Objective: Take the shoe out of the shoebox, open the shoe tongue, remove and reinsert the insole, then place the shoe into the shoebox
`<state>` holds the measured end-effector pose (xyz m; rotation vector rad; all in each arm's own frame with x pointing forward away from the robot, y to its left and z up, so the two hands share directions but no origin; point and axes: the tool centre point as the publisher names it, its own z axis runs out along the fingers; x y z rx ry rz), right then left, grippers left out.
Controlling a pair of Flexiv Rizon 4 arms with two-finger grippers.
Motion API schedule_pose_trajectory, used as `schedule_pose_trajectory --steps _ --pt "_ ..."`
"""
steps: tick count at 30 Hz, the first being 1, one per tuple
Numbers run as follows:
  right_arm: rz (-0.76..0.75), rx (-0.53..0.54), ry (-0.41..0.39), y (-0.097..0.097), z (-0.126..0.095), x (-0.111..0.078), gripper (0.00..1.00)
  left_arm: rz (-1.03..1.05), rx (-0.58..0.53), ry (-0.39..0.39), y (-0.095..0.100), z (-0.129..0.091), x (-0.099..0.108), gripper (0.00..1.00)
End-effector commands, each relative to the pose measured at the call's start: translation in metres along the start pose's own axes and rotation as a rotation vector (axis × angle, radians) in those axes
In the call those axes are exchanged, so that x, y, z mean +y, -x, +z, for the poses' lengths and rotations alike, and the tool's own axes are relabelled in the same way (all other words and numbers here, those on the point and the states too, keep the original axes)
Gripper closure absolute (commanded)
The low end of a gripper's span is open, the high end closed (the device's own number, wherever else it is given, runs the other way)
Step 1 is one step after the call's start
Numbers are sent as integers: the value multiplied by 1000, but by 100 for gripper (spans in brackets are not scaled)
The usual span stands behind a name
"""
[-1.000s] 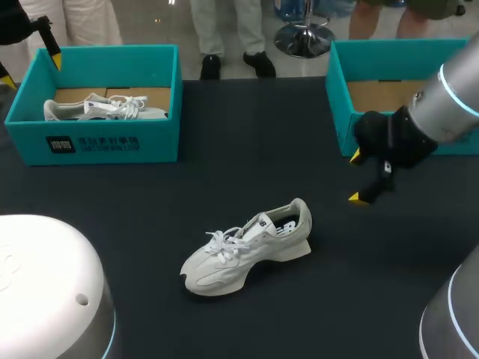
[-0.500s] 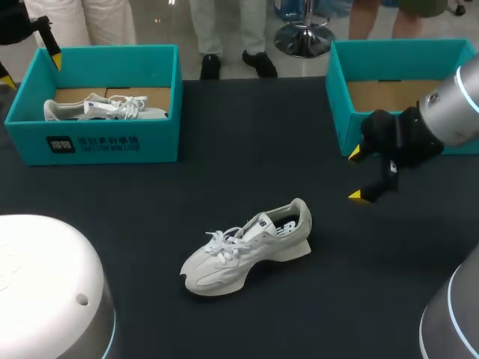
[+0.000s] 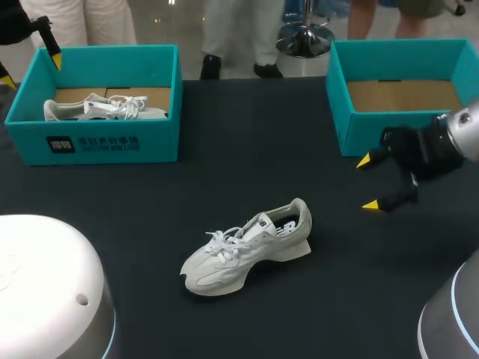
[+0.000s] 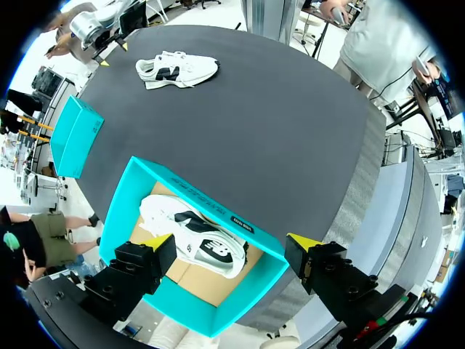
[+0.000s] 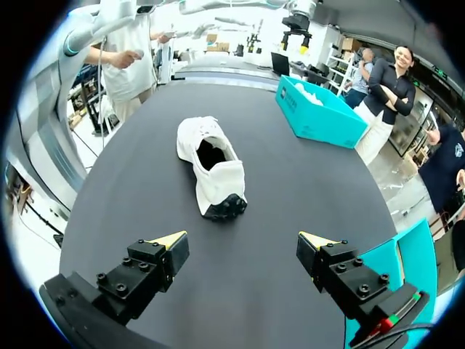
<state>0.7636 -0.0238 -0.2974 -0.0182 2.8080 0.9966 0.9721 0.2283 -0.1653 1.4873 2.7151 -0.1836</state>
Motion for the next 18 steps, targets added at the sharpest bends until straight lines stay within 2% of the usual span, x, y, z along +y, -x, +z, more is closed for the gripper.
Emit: schedule_pose_trajectory --steps 1,5,12,18 --pt "-12 -11 52 -7 8 -11 0 1 0 3 -1 0 -1 0" --pt "-27 -5 63 -11 15 -19 0 1 0 3 -1 0 -1 0" --pt "-35 10 137 -20 32 -35 0 1 0 3 -1 0 -1 0" --pt "-10 17 138 -25 39 -48 0 1 0 3 -1 0 -1 0"
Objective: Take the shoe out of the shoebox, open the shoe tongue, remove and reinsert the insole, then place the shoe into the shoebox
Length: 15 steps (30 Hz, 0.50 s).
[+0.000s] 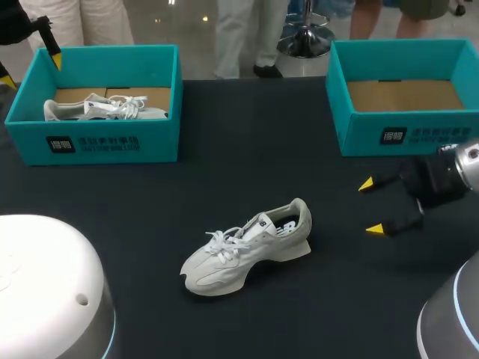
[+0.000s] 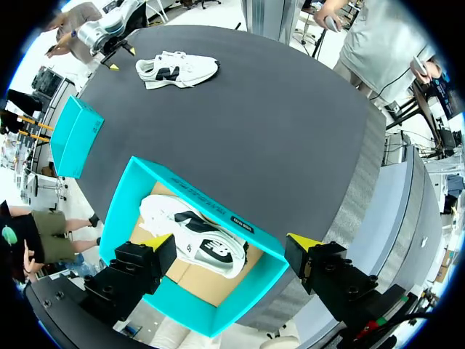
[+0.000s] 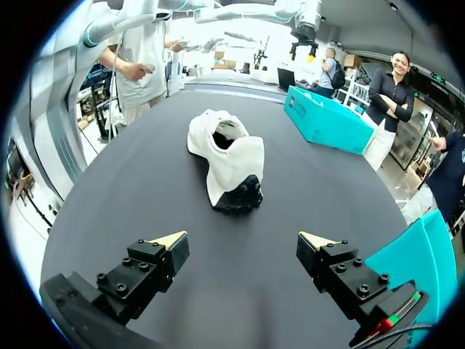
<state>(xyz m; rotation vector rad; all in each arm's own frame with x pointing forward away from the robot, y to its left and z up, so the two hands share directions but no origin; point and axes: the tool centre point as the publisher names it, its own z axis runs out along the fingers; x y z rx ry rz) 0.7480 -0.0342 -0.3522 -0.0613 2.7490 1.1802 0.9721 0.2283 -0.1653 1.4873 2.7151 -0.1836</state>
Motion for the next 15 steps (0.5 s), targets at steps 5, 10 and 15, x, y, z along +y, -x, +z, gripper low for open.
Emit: schedule_pose_trajectory --steps 5,10,15 --pt "13 9 15 -3 7 -16 0 1 0 3 -1 0 -1 0" --pt "7 20 26 -2 7 -17 0 1 0 3 -1 0 -1 0" --pt "11 22 41 -1 10 -17 0 1 0 3 -1 0 -1 0"
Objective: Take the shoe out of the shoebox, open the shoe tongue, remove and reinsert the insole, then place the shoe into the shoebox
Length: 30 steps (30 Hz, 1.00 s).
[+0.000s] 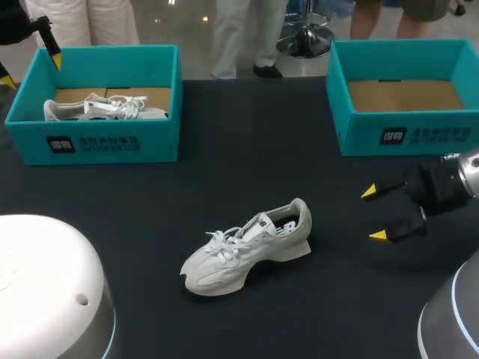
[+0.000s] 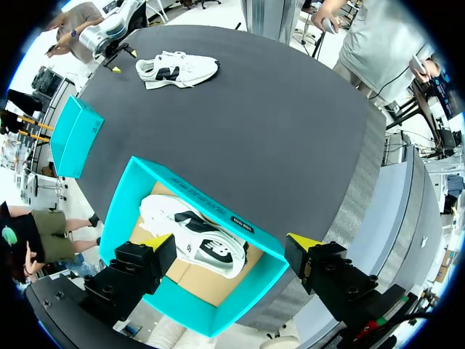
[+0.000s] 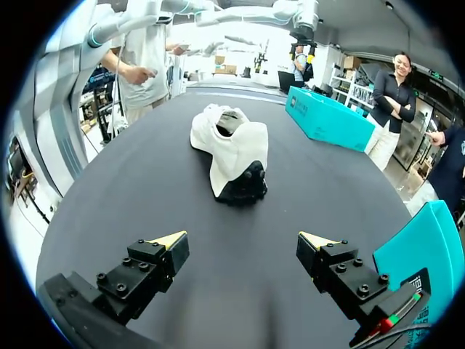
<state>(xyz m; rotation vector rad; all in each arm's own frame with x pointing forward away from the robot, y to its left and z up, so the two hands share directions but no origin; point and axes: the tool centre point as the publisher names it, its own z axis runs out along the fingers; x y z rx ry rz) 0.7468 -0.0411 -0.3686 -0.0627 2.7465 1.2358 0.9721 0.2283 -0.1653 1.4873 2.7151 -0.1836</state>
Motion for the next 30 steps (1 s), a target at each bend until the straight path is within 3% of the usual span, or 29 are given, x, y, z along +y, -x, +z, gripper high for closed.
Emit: schedule_pose_trajectory --steps 1,30 --pt "9 2 2 2 4 -1 0 1 0 3 -1 0 -1 0" --pt "17 -14 -3 3 4 -1 0 1 0 3 -1 0 -1 0"
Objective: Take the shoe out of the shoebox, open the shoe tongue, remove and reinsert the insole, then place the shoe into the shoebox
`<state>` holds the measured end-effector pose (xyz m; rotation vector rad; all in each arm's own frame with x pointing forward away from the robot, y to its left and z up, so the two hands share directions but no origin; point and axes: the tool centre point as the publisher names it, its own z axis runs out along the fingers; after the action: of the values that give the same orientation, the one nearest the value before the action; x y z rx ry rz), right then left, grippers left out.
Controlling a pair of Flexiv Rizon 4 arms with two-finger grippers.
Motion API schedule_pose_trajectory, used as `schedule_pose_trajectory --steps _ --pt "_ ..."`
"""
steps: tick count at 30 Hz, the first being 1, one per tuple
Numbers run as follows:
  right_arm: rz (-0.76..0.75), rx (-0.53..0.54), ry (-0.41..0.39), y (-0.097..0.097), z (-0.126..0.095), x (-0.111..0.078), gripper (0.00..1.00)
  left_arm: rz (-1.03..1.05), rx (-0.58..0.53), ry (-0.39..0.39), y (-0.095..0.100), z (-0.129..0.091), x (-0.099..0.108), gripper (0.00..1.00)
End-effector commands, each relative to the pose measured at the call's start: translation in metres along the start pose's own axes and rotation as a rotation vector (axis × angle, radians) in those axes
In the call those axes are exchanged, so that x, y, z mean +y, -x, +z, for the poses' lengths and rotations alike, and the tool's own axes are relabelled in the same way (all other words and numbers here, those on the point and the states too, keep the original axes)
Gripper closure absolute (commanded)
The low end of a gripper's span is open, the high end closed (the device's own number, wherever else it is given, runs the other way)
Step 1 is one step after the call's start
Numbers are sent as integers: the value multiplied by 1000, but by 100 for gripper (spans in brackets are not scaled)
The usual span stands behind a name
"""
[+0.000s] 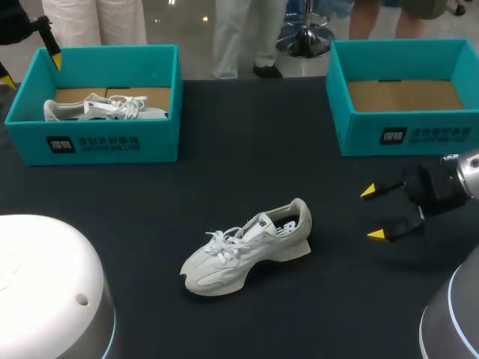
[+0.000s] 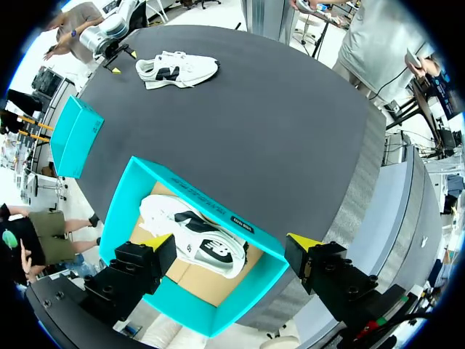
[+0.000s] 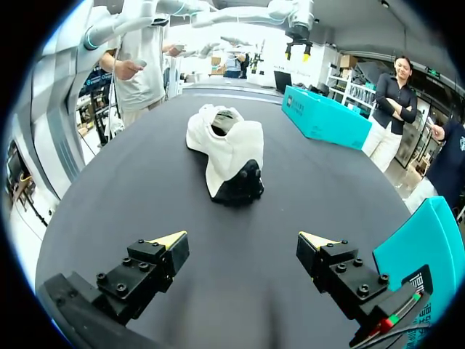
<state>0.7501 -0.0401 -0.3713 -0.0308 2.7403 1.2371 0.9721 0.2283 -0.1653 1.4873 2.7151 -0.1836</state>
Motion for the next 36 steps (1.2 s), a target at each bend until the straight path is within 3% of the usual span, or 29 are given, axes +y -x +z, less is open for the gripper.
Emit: schedule_pose_trajectory --steps 1,12,27,36 --pt "0 0 -4 0 1 1 0 1 0 3 -1 0 -1 0" --pt "-39 46 0 4 12 7 0 1 0 3 -1 0 -1 0" --pt "-112 166 5 18 52 23 0 1 0 3 -1 0 -1 0" --pt "-141 255 30 17 71 36 0 1 0 3 -1 0 -1 0"
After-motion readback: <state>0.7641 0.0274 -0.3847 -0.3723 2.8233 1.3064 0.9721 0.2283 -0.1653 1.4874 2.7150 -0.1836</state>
